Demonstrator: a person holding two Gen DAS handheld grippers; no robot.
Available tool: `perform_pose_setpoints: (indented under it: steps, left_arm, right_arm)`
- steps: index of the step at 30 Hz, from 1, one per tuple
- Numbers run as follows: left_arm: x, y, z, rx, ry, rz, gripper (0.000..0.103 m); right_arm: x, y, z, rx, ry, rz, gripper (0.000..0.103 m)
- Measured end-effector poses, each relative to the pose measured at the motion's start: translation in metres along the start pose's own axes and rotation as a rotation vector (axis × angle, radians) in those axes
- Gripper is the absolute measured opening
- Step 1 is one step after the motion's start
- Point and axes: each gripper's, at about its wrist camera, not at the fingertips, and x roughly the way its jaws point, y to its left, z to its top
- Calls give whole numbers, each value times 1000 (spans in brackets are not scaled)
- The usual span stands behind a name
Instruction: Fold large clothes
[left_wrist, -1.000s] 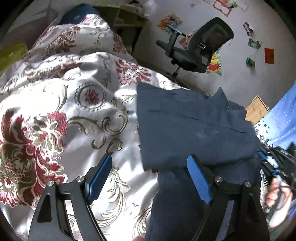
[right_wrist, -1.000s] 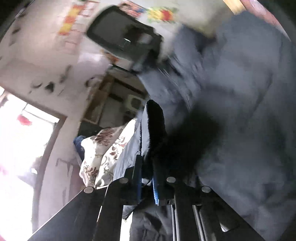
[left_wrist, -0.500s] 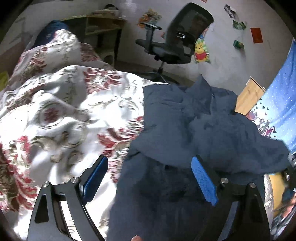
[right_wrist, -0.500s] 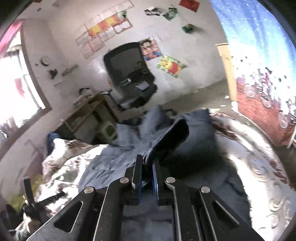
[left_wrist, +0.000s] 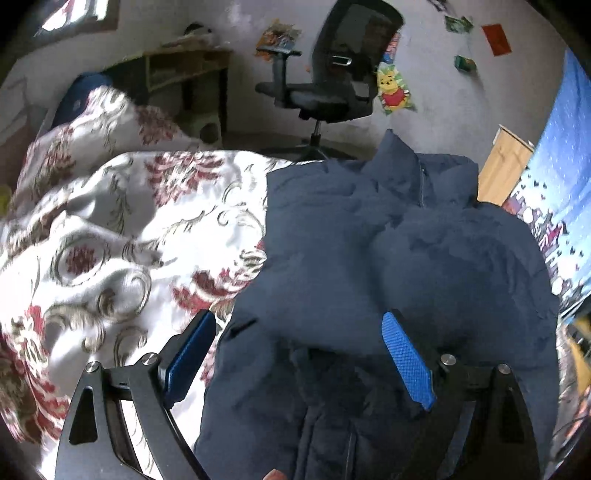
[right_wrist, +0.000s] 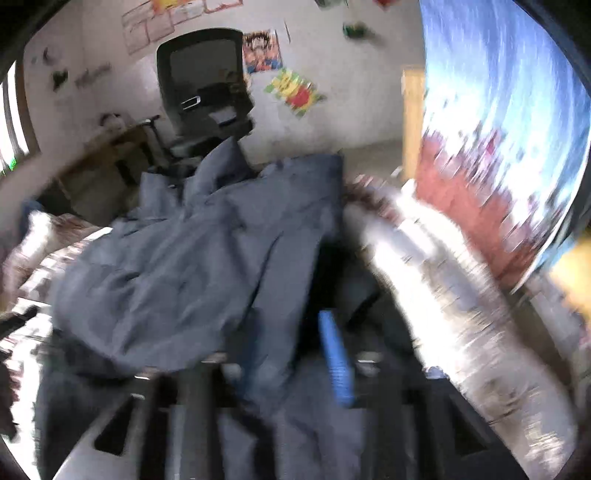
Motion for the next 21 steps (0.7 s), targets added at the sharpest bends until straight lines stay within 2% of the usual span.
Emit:
perform_pose_setpoints:
  steps: [1, 4, 6, 7, 10, 13, 15, 21]
  left_arm:
    - [3, -4, 1, 16, -7, 6, 88]
    - [14, -22, 1, 71, -11, 22, 88]
    - [24, -33, 1, 94, 0, 40, 88]
    - [31, -38, 0, 105, 7, 53, 88]
    - [47, -45, -3, 127, 28, 96, 88]
    - [60, -45, -10, 148, 42, 117, 89]
    - [65, -44, -15, 154, 38, 123, 96]
    - [80, -32, -22, 94, 61, 98, 102]
  right_arm:
    - [0, 3, 2, -8, -19, 3, 70]
    - [11, 26, 10, -60, -12, 41, 70]
    - [27, 45, 9, -107, 27, 125, 70]
    - [33, 53, 7, -131, 48, 133, 66]
    - [60, 77, -7, -216, 114, 135, 65]
    - [81, 79, -19, -223, 146, 132, 65]
    - [90, 76, -24, -202, 153, 150, 65]
    - [99, 69, -32, -187, 152, 217, 65]
